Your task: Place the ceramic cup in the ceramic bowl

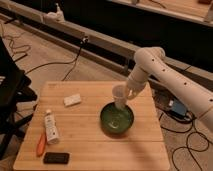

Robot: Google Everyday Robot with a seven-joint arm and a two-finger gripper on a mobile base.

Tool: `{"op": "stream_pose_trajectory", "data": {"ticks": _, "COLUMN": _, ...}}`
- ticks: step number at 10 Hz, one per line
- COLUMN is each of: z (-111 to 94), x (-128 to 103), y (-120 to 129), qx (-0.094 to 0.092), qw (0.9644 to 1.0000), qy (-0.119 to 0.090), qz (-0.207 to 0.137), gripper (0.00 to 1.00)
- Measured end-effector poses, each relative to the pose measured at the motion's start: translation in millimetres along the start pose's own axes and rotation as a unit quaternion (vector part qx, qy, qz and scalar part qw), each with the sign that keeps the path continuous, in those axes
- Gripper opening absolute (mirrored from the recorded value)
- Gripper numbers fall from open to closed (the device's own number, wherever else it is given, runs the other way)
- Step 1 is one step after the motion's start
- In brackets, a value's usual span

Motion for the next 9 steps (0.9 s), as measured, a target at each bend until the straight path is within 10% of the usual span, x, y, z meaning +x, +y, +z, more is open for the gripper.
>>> {"op": "stream_pose_trajectory", "data": {"ticks": 4, "z": 38, "x": -5, "y": 25, "qx": -0.030, "qw": 0.9985, "qy": -0.041, "qz": 0.020, "gripper": 0.39}}
{"op": "stream_pose_trajectory", "data": {"ticks": 9, "z": 59, "x": 1, "y": 12, "qx": -0.010, "qw": 0.9992, "qy": -0.038, "qz": 0.008, "gripper": 0.73}}
